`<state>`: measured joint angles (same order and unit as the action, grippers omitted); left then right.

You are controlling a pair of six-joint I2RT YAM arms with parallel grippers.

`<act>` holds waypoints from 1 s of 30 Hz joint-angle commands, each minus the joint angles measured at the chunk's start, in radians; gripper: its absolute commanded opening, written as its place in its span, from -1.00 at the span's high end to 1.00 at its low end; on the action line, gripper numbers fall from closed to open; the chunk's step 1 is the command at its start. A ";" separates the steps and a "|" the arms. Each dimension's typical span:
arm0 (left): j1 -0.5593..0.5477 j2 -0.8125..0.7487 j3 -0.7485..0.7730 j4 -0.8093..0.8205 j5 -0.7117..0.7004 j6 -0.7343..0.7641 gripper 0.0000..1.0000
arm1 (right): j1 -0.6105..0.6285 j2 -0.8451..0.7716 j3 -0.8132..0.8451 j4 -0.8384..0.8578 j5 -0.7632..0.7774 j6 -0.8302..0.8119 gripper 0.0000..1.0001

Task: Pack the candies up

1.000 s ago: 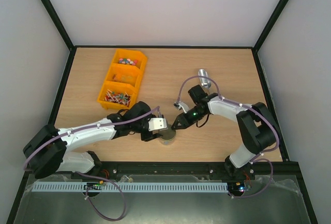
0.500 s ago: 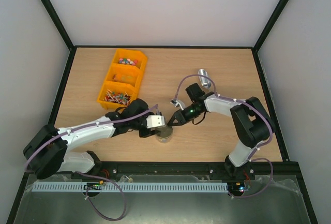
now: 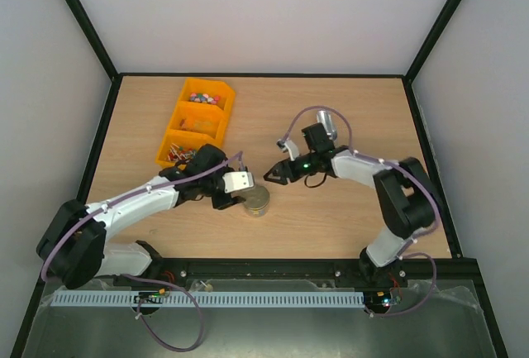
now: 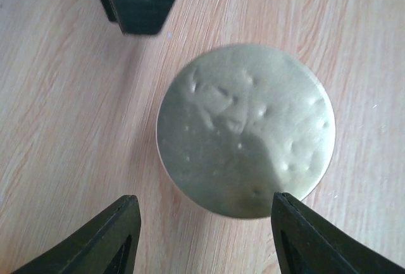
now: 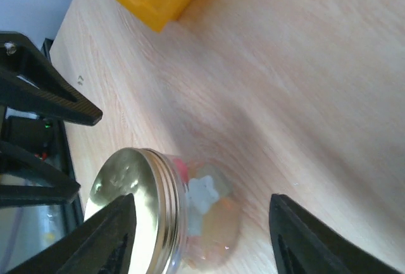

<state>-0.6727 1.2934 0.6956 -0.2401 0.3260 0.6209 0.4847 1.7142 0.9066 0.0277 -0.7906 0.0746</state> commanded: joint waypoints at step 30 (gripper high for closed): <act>-0.015 0.183 0.260 -0.101 0.219 -0.015 -0.24 | 0.013 -0.684 -0.641 0.557 0.293 0.018 -0.97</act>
<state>-0.7273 1.5330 0.8875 -0.2890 0.4843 0.6395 0.4492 0.9974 0.3271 0.3542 -0.4908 0.1093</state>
